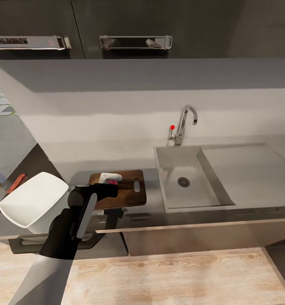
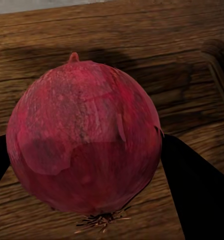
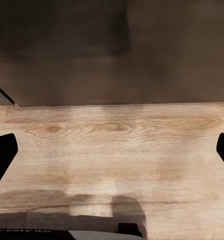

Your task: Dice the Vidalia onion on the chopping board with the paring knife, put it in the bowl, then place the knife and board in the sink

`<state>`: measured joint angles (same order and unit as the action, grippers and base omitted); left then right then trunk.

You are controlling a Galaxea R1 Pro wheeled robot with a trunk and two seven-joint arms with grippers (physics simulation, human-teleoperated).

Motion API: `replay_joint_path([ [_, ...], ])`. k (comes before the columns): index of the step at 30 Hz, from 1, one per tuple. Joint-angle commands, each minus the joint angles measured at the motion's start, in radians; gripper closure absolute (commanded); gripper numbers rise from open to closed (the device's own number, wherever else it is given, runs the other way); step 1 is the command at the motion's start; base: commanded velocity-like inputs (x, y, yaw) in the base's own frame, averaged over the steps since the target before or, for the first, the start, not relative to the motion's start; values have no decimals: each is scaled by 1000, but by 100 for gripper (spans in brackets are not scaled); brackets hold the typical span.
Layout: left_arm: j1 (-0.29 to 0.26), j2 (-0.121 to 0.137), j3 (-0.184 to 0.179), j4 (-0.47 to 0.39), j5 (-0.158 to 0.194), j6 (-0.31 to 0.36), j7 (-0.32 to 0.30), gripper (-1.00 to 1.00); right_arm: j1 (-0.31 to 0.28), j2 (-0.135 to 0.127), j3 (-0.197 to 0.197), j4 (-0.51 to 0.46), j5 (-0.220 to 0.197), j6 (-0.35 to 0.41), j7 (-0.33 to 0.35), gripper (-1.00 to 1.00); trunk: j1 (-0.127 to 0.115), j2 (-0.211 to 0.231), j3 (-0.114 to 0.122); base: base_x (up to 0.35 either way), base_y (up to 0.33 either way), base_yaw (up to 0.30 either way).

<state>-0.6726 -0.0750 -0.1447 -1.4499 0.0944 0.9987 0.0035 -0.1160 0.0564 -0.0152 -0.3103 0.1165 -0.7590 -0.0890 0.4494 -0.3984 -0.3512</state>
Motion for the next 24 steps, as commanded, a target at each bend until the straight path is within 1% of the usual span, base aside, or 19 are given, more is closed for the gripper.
replay_joint_path([
  [1,-1,0,1,0,5,5,1,100,-1,0,-1,0,11,-2,-10,-100,1,-2,0,0,0,0],
  [12,-1,0,1,0,5,5,1,100,-1,0,-1,0,10,-2,-9,-100,1,-2,16,0,0,0],
  [24,-1,0,1,-1,5,5,1,100,-1,-2,0,2,12,-3,-6,-100,1,-2,19,0,0,0],
])
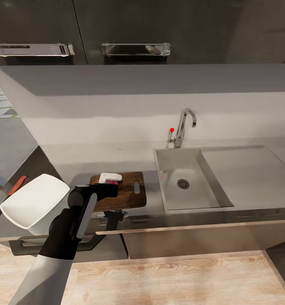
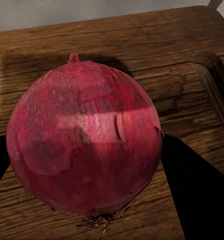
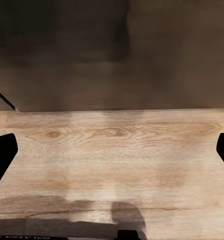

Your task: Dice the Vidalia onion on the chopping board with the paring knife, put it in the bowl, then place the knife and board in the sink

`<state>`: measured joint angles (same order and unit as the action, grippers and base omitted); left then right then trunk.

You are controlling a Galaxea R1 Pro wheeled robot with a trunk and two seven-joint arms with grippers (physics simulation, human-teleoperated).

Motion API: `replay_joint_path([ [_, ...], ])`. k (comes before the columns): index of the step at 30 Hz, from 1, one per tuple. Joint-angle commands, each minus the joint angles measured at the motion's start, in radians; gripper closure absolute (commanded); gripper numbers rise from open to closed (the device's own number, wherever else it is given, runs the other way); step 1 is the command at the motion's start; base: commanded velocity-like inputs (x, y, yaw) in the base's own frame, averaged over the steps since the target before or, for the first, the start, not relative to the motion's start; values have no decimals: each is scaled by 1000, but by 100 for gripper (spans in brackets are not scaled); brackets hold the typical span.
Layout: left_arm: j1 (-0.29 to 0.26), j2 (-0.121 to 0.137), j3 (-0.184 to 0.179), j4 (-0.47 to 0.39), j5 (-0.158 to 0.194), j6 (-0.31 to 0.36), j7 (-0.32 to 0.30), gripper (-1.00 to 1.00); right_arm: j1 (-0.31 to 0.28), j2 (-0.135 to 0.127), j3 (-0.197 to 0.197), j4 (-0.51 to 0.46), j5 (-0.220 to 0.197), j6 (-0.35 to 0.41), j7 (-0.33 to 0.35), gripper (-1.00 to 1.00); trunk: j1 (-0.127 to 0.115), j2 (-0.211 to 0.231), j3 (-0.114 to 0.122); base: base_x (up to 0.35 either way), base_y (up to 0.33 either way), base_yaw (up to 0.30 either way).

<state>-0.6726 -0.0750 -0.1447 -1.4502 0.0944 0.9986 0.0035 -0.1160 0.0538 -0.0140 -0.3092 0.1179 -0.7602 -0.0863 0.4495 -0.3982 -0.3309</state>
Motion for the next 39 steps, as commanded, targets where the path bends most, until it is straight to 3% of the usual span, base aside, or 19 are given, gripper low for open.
replay_joint_path([
  [1,-1,0,1,-1,5,5,1,100,-1,0,-1,1,11,-2,-9,-100,1,-2,-2,0,0,0],
  [15,-1,0,1,-2,5,5,1,100,-1,1,-1,1,11,-2,-10,-100,1,-2,-2,0,0,0],
  [16,0,0,1,-3,5,5,1,-100,-1,1,-1,1,11,-2,-10,-100,1,-2,-2,0,0,0],
  [39,0,0,-1,-1,5,6,1,-100,-1,1,-1,1,11,-1,-13,-100,1,-2,-1,0,0,0],
])
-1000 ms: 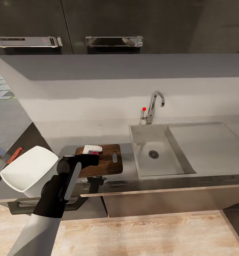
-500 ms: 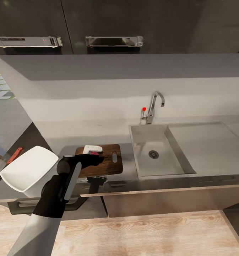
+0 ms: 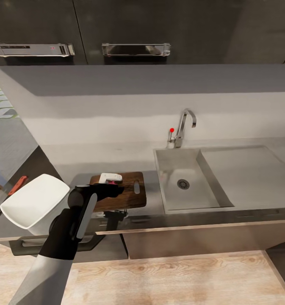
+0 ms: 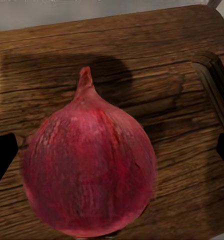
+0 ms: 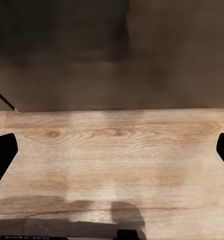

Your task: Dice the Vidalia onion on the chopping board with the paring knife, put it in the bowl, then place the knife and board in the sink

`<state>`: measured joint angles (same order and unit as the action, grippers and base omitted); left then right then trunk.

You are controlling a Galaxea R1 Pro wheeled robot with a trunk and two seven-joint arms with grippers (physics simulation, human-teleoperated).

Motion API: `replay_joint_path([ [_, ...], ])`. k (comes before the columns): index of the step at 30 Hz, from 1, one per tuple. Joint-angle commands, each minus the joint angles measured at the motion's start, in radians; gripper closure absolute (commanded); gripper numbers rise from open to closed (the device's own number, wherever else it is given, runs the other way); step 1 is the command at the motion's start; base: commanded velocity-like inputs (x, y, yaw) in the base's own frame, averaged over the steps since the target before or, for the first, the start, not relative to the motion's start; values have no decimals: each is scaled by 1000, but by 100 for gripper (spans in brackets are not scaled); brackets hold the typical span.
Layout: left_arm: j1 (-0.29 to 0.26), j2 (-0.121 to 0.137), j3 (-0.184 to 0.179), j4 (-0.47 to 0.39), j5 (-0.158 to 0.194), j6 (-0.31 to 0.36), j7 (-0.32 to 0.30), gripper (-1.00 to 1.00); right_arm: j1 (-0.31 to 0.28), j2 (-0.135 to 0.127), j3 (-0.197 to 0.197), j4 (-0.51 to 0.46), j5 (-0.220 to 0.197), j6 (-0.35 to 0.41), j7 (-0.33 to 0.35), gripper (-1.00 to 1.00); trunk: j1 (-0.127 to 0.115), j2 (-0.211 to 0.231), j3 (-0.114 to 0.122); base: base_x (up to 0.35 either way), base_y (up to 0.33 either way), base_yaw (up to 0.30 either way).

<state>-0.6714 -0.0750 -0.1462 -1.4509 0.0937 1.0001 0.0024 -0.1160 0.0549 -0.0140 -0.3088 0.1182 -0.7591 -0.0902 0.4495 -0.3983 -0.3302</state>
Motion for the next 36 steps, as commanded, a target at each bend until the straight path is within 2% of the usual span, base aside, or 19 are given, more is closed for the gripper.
replay_joint_path([
  [1,-1,0,1,-1,6,5,2,-100,-1,0,-1,0,11,-2,-9,-100,1,-2,-1,0,0,0],
  [21,-1,1,3,-94,1,5,2,-100,-1,0,-1,0,11,-2,-6,-100,1,-2,29,-11,0,0],
  [36,-1,1,2,-93,1,5,2,-100,-1,0,-1,0,11,-2,-6,-100,1,-2,53,-289,0,0],
])
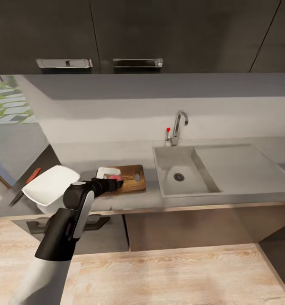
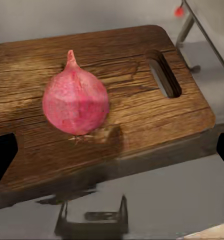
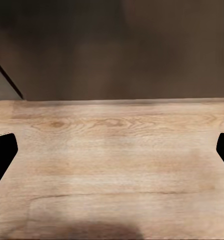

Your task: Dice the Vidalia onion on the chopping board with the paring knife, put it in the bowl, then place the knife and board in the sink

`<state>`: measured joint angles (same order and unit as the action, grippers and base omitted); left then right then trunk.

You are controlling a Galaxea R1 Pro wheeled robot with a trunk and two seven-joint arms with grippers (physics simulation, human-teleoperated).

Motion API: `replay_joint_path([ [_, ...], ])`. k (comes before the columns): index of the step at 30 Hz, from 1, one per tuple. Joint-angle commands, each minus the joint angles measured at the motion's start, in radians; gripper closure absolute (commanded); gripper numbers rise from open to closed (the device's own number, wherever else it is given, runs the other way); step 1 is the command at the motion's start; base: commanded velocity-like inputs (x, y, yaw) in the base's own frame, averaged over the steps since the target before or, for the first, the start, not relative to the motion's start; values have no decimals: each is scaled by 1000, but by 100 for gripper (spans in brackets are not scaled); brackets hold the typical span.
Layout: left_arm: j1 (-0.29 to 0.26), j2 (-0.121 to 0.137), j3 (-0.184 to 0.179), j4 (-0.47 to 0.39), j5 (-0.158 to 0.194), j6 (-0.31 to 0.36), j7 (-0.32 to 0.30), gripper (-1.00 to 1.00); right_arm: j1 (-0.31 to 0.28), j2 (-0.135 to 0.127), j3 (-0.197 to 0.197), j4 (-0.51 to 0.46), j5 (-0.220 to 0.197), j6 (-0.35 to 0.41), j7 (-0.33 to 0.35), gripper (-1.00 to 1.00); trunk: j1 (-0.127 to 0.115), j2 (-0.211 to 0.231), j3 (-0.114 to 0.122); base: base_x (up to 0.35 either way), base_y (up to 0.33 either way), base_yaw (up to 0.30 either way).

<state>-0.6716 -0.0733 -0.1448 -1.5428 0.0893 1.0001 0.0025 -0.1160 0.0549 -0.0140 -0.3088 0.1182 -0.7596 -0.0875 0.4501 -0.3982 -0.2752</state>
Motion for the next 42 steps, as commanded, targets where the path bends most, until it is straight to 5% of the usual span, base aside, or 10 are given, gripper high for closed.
replay_joint_path([
  [1,-1,0,1,-1,6,5,2,-100,-1,0,-1,0,11,-2,-9,-100,0,-2,0,-342,0,0],
  [13,1,1,0,1,6,5,2,-100,-1,0,-1,0,11,-1,-10,-100,0,-2,18,-337,0,0],
  [23,105,1,1,-5,7,-3,-5,-100,-1,0,-2,2,11,-1,-12,-100,0,-2,19,-172,0,0],
  [30,283,4,1,-5,7,-142,-10,-100,-1,0,-3,2,11,0,-12,-100,0,-2,19,-13,0,0],
  [42,588,107,1,0,6,-498,-72,-100,-1,1,-3,2,11,0,-12,-100,0,-2,19,0,0,0],
])
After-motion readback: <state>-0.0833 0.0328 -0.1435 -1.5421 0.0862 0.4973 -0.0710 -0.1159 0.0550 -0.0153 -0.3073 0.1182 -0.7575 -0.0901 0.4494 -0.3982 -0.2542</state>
